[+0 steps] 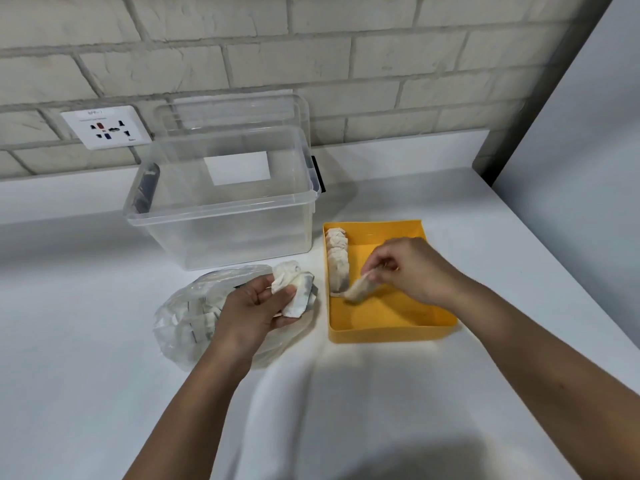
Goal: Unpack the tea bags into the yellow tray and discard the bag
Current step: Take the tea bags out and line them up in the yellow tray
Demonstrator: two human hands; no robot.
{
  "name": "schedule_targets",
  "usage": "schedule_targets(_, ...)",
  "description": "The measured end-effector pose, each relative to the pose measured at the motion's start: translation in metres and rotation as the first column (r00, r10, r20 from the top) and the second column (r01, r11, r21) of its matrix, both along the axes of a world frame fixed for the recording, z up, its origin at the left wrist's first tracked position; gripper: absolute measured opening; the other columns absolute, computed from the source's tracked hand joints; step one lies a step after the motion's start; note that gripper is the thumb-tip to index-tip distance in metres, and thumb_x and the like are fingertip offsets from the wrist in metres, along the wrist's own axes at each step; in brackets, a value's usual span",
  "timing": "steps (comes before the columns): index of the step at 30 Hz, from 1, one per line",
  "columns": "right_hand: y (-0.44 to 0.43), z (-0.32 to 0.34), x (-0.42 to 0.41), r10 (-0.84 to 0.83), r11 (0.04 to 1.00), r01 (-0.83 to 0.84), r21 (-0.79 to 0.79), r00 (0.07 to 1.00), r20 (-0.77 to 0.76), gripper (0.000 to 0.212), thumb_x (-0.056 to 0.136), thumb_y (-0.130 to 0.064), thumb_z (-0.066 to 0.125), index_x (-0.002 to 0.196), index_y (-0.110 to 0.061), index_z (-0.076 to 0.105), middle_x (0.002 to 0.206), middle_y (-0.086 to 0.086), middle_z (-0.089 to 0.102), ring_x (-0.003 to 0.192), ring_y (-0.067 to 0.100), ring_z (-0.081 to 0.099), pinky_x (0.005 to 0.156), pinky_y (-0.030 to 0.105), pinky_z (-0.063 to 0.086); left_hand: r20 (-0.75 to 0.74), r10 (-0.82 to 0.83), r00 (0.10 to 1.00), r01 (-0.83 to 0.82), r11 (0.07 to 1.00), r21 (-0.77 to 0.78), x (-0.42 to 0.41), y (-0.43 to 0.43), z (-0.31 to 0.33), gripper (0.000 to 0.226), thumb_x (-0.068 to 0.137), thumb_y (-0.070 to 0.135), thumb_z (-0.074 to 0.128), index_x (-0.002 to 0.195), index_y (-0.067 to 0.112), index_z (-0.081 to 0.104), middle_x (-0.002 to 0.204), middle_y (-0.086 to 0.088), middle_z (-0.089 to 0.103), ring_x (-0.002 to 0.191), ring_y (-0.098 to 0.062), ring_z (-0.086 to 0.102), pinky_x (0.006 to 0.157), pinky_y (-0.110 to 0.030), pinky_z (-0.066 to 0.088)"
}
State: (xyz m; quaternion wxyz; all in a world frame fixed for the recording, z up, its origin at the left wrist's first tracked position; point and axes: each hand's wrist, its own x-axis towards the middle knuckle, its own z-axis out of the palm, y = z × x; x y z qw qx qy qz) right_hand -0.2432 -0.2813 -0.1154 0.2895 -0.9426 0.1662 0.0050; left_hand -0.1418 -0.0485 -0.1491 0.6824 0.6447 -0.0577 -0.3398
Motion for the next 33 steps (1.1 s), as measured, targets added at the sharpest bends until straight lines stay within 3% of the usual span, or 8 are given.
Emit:
schedule_targets(3,0.001,-0.011,0.018,0.108,0.992,-0.120,-0.045,0.972,-0.210,0.010,0.083,-0.020,0.075,0.092,-0.022,0.077,0.090,-0.008,0.073,0.083,0.003,0.062,0.069,0.017,0.047,0.003,0.009,1.000,-0.009,1.000,0.016,0.005,0.004,-0.003,0.025,0.093,0.009,0.065,0.118,0.008,0.070,0.105,-0.013,0.076,0.099,-0.029,0.073,0.073,-0.027,0.061)
schedule_targets(9,0.014,-0.032,0.055,0.029,0.999,-0.030,-0.038,0.999,-0.041,0.036,0.074,-0.011,0.081,0.099,-0.023,0.058,0.077,-0.007,0.067,0.076,0.014,0.062,0.073,0.034,0.052,0.010,-0.009,1.000,0.009,1.000,0.011,0.001,0.003,-0.002,0.022,0.093,0.005,0.063,0.113,0.008,0.070,0.099,-0.009,0.078,0.084,-0.017,0.076,0.064,-0.021,0.059)
schedule_targets(16,0.019,-0.049,0.069,0.041,0.978,-0.035,-0.207,0.999,0.025,0.051,0.076,-0.014,0.077,0.115,-0.023,0.046,0.088,-0.001,0.068,0.082,0.023,0.064,0.069,0.039,0.053,-0.019,-0.009,1.000,0.009,1.000,0.006,0.000,0.003,-0.003,0.022,0.093,0.005,0.063,0.113,0.009,0.070,0.100,-0.008,0.078,0.087,-0.017,0.075,0.065,-0.022,0.059)
schedule_targets(21,0.020,-0.039,0.054,-0.060,0.991,0.075,-0.107,0.989,0.136,0.067,0.073,-0.027,0.082,0.129,-0.027,0.046,0.099,-0.008,0.061,0.085,0.014,0.059,0.071,0.033,0.051,-0.030,0.003,1.000,-0.002,1.000,0.009,0.000,0.001,-0.004,0.022,0.092,0.008,0.065,0.114,0.007,0.069,0.100,-0.013,0.077,0.091,-0.024,0.074,0.069,-0.028,0.062)
schedule_targets(24,0.039,-0.021,0.035,-0.191,0.968,0.117,0.224,0.920,0.342,0.051,0.072,-0.032,0.084,0.117,-0.027,0.060,0.084,-0.010,0.061,0.064,0.005,0.052,0.066,0.026,0.049,-0.007,0.001,1.000,-0.001,1.000,0.012,-0.002,-0.002,-0.002,0.021,0.092,0.009,0.066,0.113,0.006,0.069,0.098,-0.014,0.077,0.086,-0.023,0.075,0.068,-0.028,0.062)
schedule_targets(26,0.054,-0.011,0.017,-0.153,0.922,-0.022,0.386,0.896,0.417,0.038,0.071,-0.025,0.086,0.105,-0.024,0.069,0.081,-0.006,0.061,0.059,0.009,0.051,0.064,0.028,0.049,0.014,-0.010,1.000,0.009,1.000,0.022,-0.005,-0.005,0.001,0.019,0.092,0.009,0.066,0.111,0.004,0.069,0.093,-0.015,0.077,0.080,-0.021,0.074,0.066,-0.027,0.061)
schedule_targets(29,0.069,-0.010,-0.004,0.102,0.945,-0.228,0.234,0.887,0.450,0.034,0.070,-0.026,0.087,0.100,-0.020,0.074,0.091,-0.008,0.060,0.071,0.010,0.057,0.067,0.023,0.049,0.009,-0.022,1.000,0.022,1.000,0.018,-0.008,-0.010,0.006,0.019,0.092,0.009,0.066,0.108,-0.001,0.068,0.077,-0.011,0.073,0.063,-0.014,0.069,0.067,-0.028,0.063)
schedule_targets(33,0.070,-0.017,-0.011,0.201,0.977,-0.213,-0.024,0.874,0.442,0.034,0.073,-0.034,0.083,0.102,-0.019,0.072,0.099,-0.011,0.061,0.092,0.003,0.058,0.079,0.025,0.051,-0.077,-0.023,0.997,0.022,0.999,-0.024,-0.012,-0.012,0.012,0.020,0.095,0.017,0.065,0.102,-0.002,0.068,0.081,-0.014,0.071,0.058,-0.016,0.066,0.070,-0.033,0.063)
